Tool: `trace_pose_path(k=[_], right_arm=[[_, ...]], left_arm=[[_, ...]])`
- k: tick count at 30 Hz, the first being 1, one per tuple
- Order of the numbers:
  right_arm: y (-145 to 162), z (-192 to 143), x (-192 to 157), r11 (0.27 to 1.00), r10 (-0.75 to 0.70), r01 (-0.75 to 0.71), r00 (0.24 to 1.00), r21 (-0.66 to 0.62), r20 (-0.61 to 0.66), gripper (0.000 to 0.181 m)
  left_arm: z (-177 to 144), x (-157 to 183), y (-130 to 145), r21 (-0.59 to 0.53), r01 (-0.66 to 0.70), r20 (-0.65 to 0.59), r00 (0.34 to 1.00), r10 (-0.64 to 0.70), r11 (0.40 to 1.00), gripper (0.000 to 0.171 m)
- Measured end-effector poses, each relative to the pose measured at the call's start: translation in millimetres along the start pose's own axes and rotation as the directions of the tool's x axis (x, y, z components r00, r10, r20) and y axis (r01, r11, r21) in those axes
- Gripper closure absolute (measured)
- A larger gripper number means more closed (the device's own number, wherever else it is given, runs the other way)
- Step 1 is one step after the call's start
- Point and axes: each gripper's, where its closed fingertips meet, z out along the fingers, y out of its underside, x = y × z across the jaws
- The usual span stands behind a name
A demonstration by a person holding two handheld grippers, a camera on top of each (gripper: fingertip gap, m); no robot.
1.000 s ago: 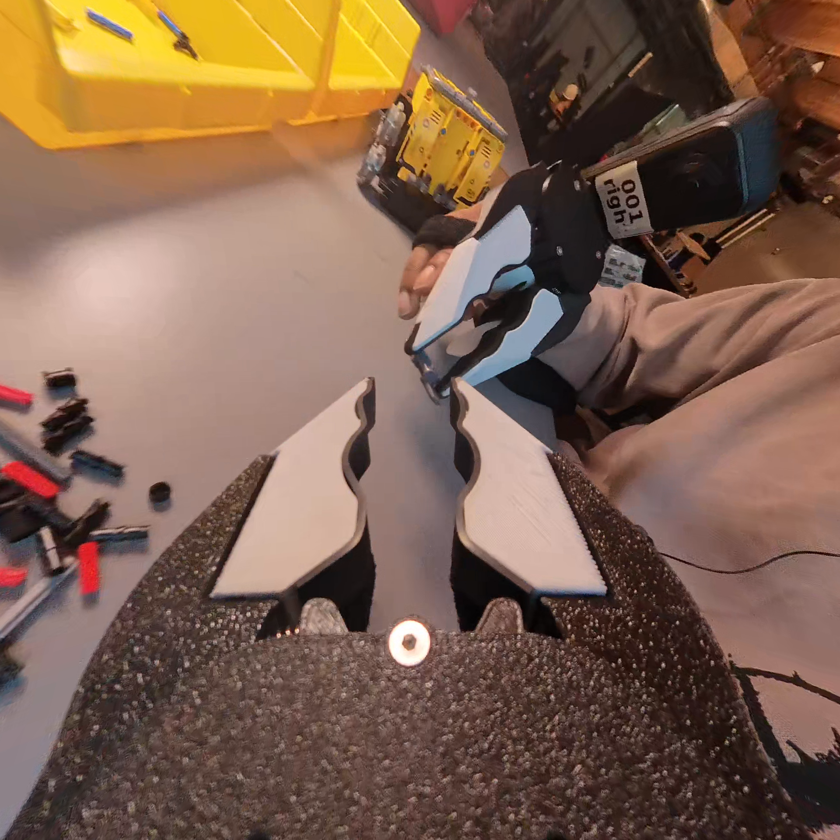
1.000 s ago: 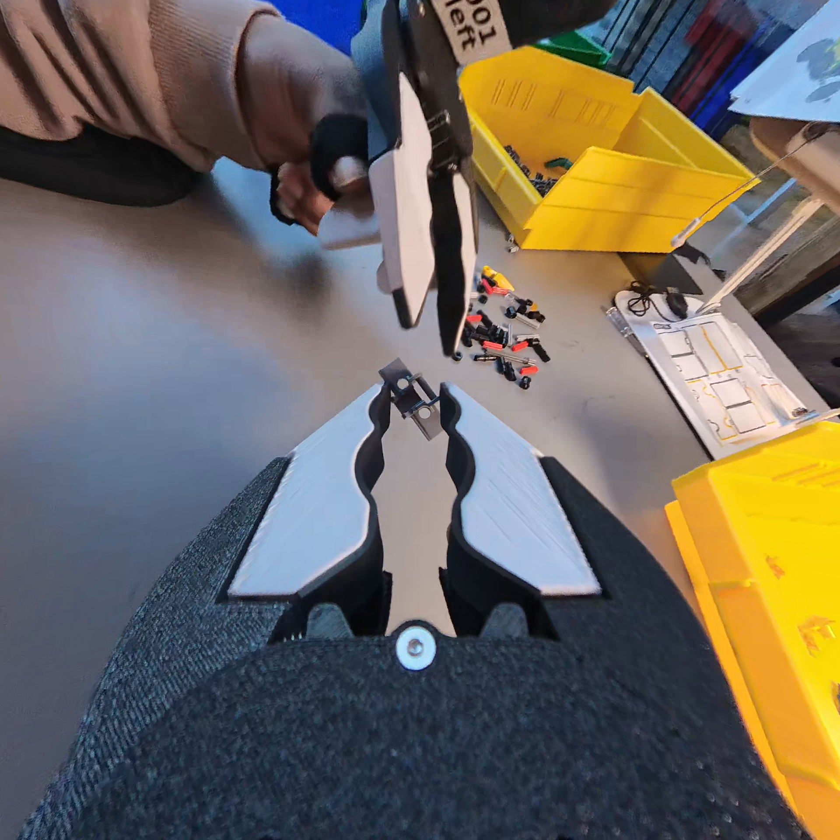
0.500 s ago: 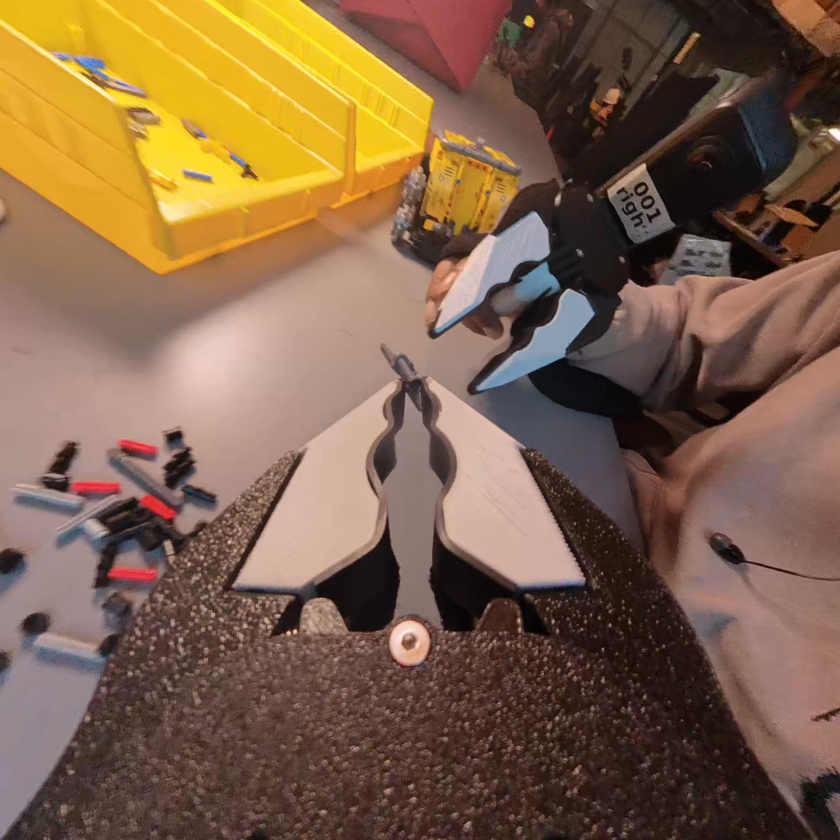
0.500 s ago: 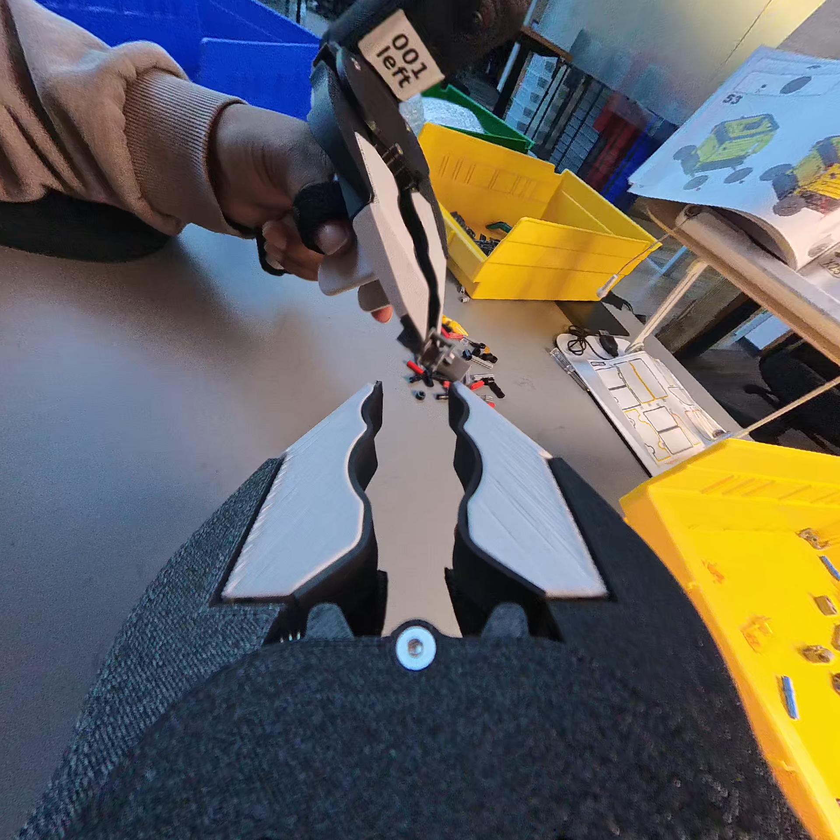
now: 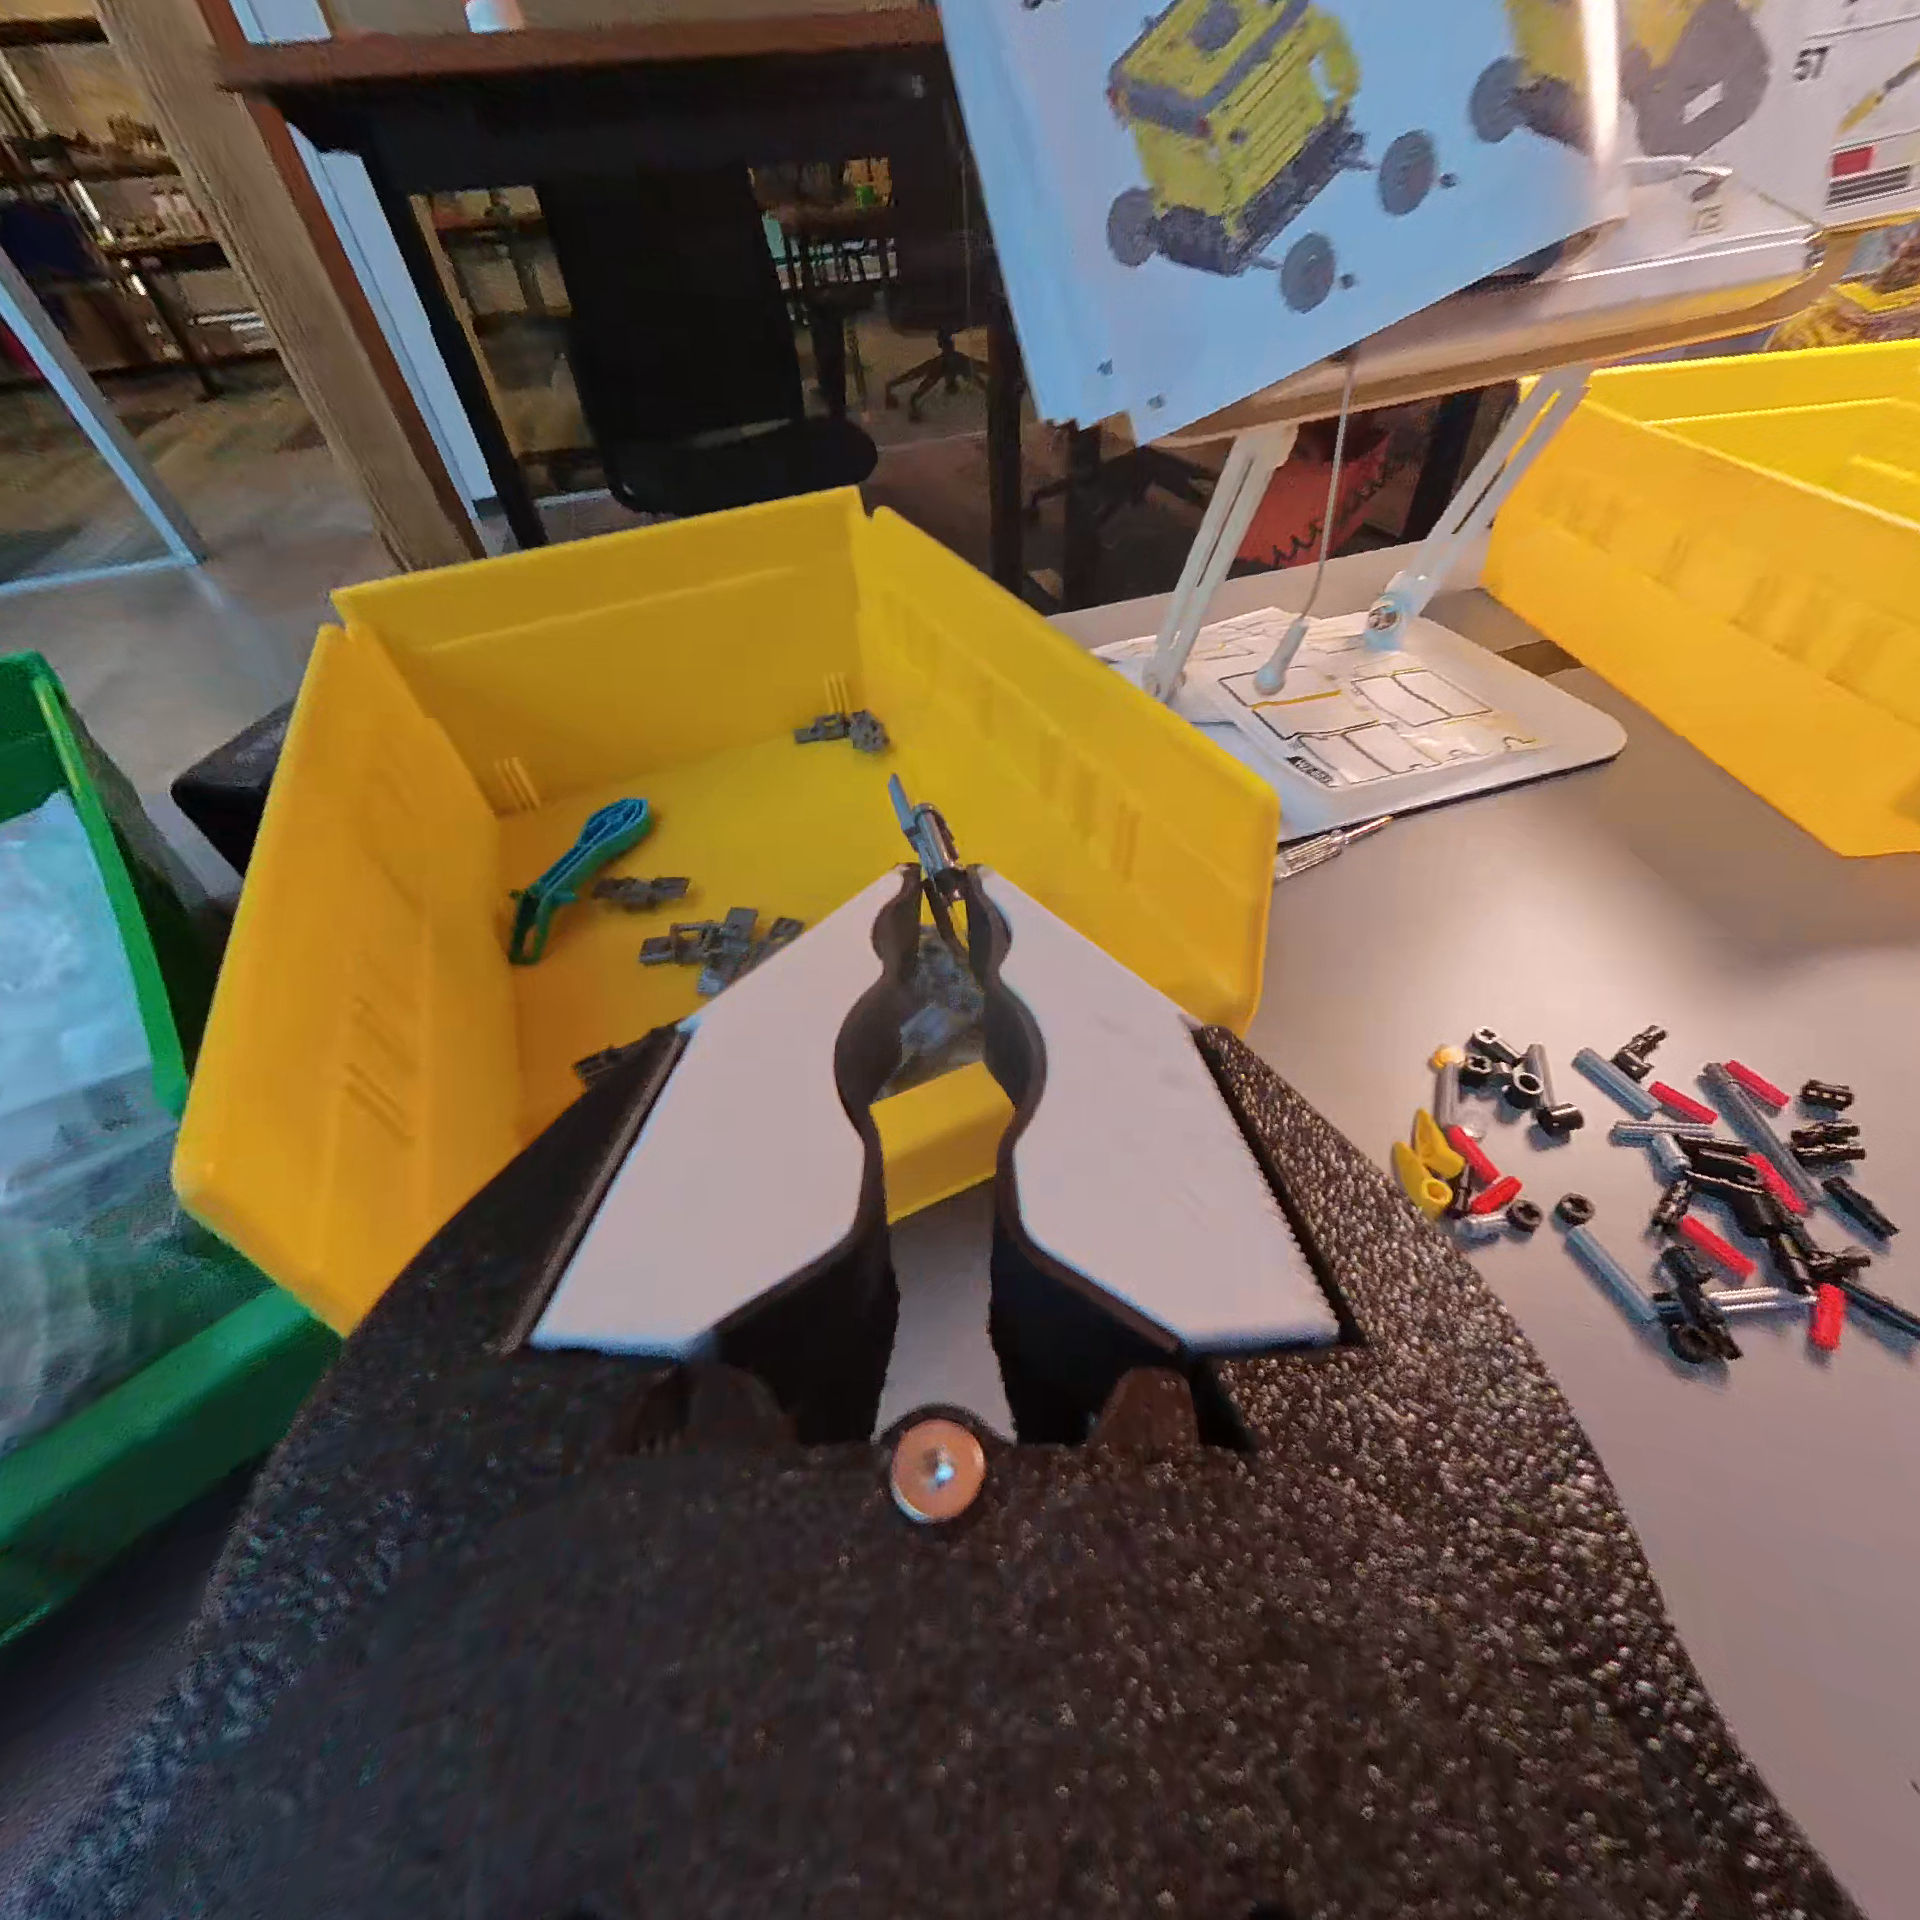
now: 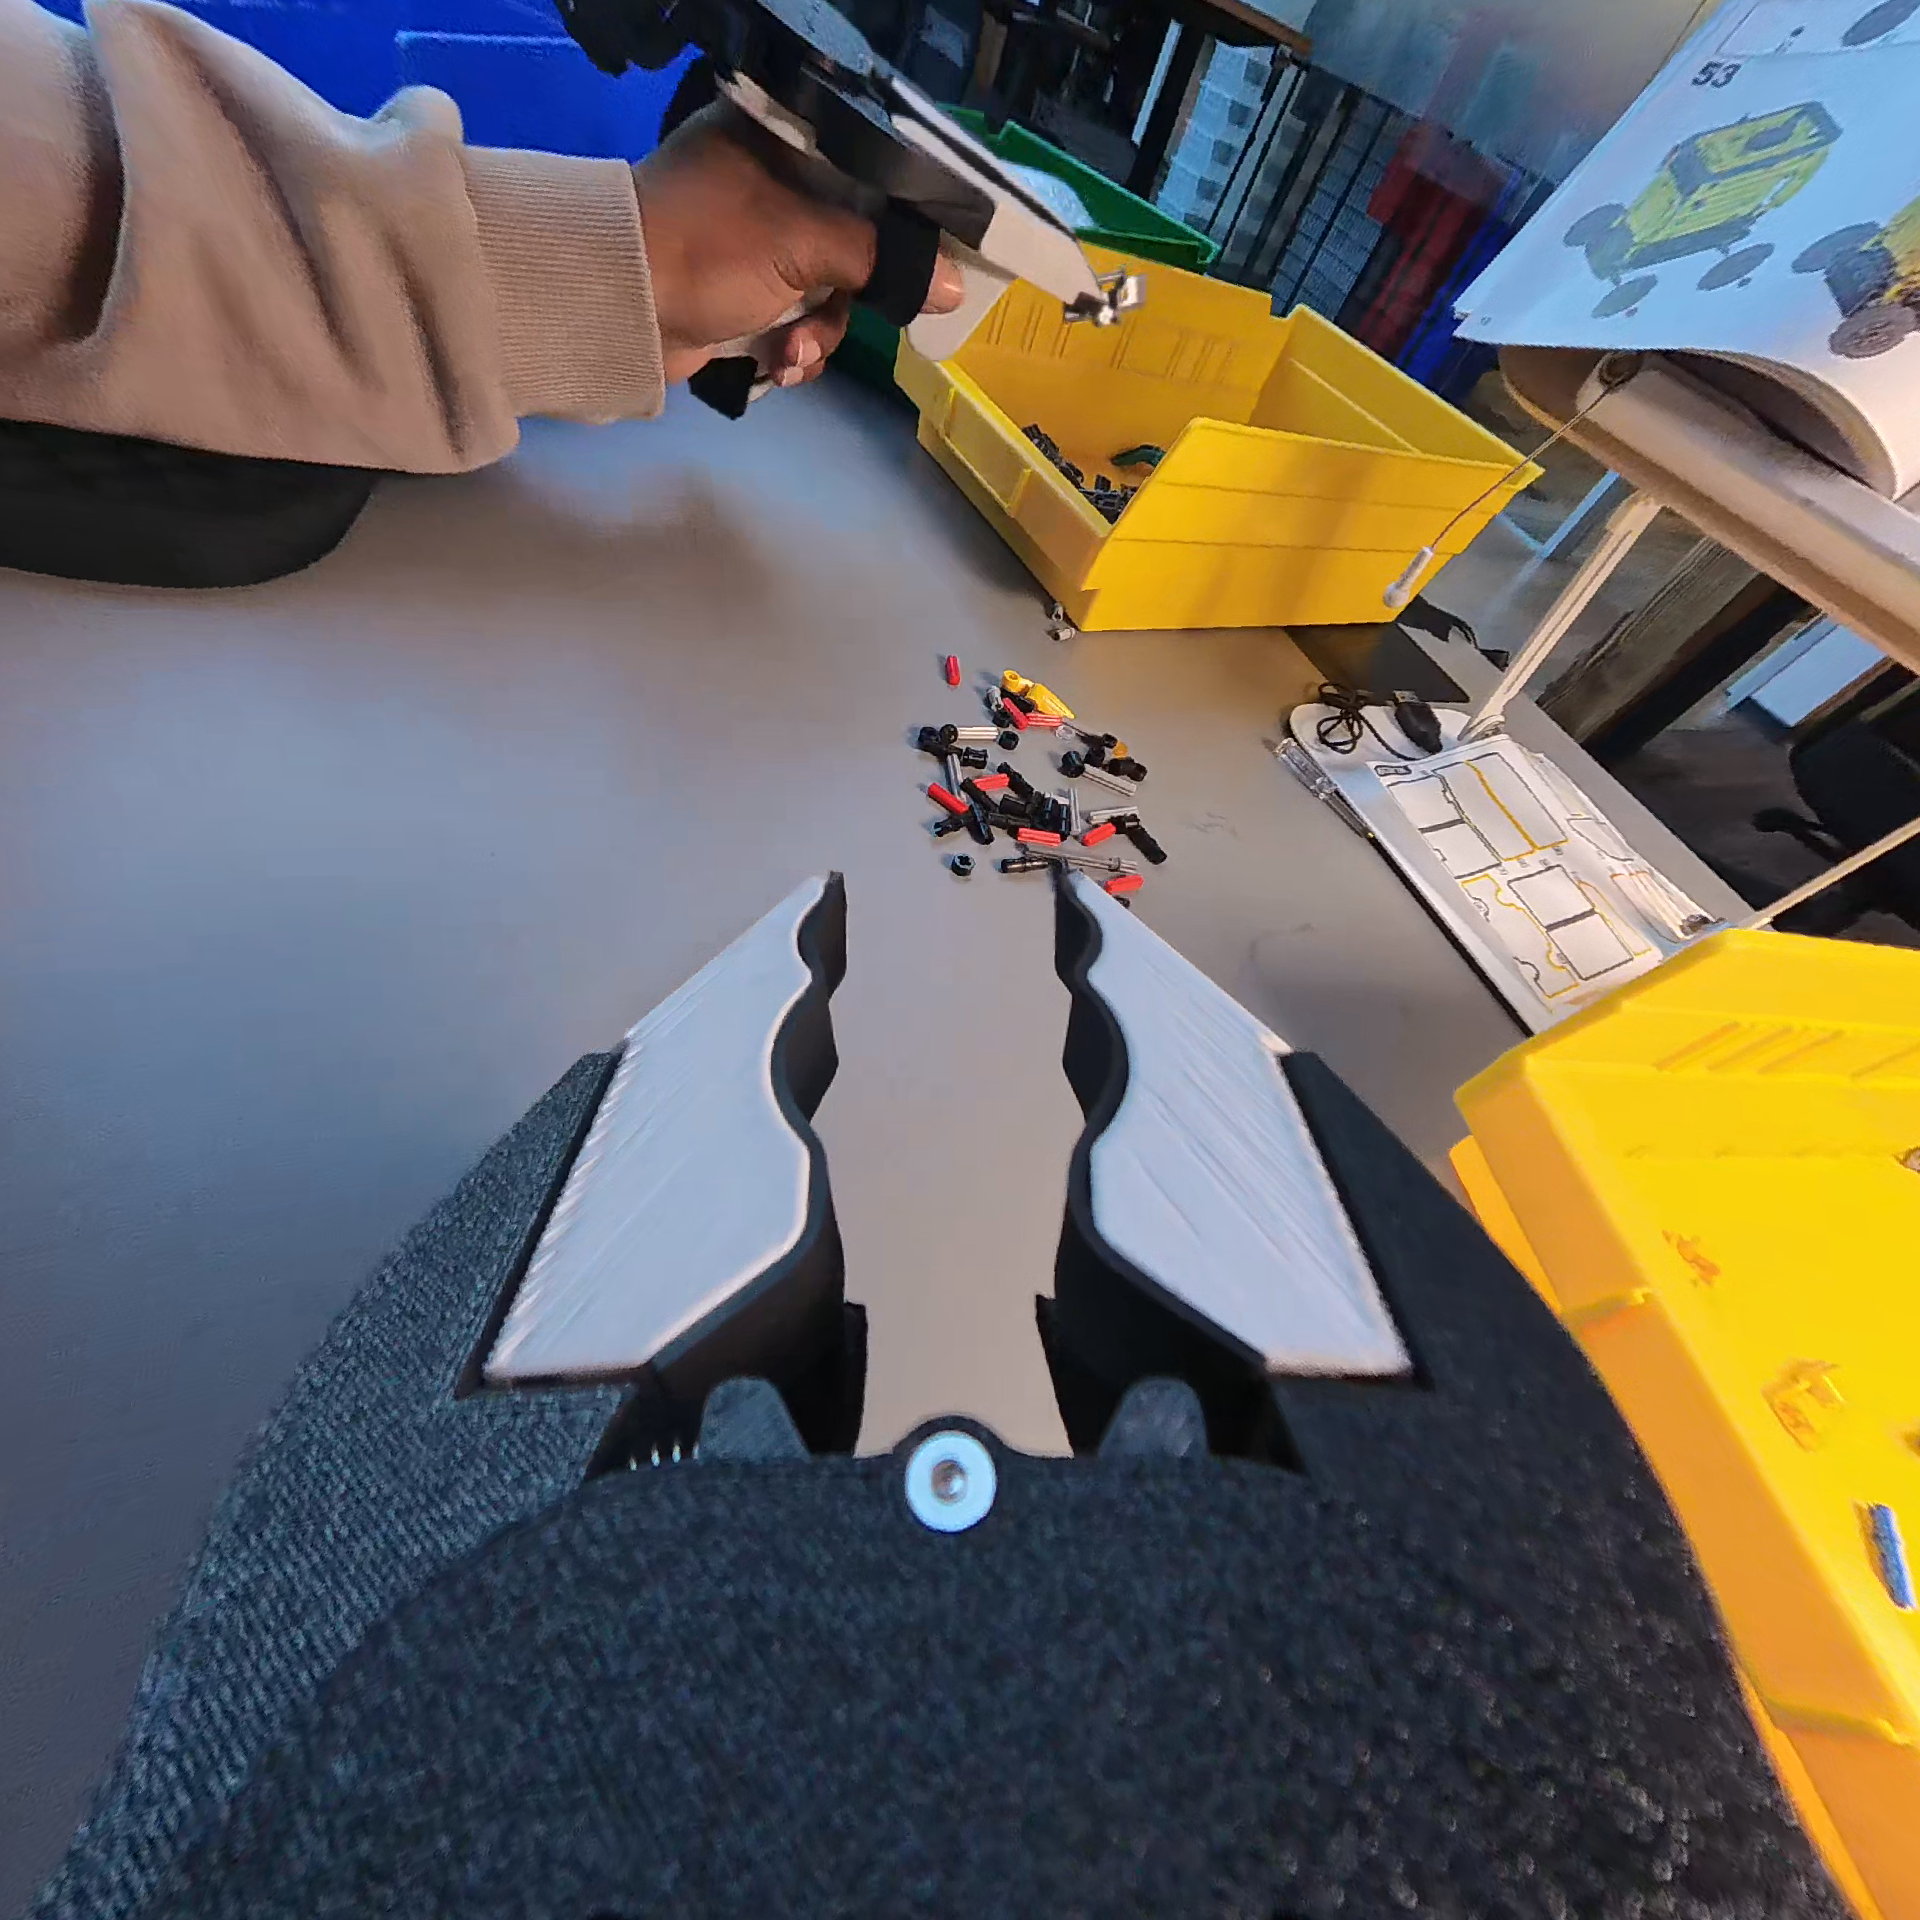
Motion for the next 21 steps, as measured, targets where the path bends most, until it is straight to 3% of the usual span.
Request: trace_pose_path(k=[3, 10, 18, 21], right_arm=[[2, 0, 4, 1.000, 0.025, -0.025, 1.000, 0.006, -0.009, 0.140], [8, -3, 20, 0.992, 0.119, -0.118, 0.993, 0.035, -0.025, 0.135], [11, -5, 37, 0.979, 0.193, -0.187, 0.978, 0.081, -0.073, 0.130], [10, -7, 43, 0.973, 0.213, -0.204, 0.973, 0.103, -0.090, 0.127]], left_arm=[[2, -10, 10, -0.029, 0.035, 0.019, 0.999, -0.035, 0.999, 0.158], [-3, -5, -2, 0.062, 0.029, -0.001, 1.000, -0.029, 0.998, 0.108], [-11, 31, -25, 0.193, -0.029, -0.097, 0.994, 0.048, 0.981, 0.083], [-15, 53, -34, 0.238, 0.001, -0.189, 0.981, 0.045, 0.971, 0.071]])
